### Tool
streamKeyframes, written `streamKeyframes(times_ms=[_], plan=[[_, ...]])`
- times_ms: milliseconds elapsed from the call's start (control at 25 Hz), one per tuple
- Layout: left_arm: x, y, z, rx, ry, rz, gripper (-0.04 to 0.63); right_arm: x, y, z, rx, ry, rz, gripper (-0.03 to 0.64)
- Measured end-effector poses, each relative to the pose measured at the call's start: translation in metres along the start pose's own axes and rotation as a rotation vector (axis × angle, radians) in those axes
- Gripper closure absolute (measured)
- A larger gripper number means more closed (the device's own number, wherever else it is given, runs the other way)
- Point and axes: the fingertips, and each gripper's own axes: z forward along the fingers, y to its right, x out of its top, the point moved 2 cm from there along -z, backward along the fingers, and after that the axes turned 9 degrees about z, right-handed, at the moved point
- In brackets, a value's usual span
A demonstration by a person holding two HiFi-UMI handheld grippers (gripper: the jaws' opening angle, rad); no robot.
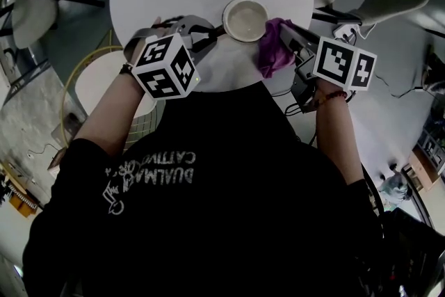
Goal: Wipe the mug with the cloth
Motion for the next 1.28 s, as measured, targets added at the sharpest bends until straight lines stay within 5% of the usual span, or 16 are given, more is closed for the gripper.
streamKeyframes(times_ms=[1280], plan=[[-0.004, 0.002, 0.001, -0.026, -0.003, 0.003, 0.529, 0.038, -0.012, 0.019, -0.092, 0.031, -0.177, 0.535]])
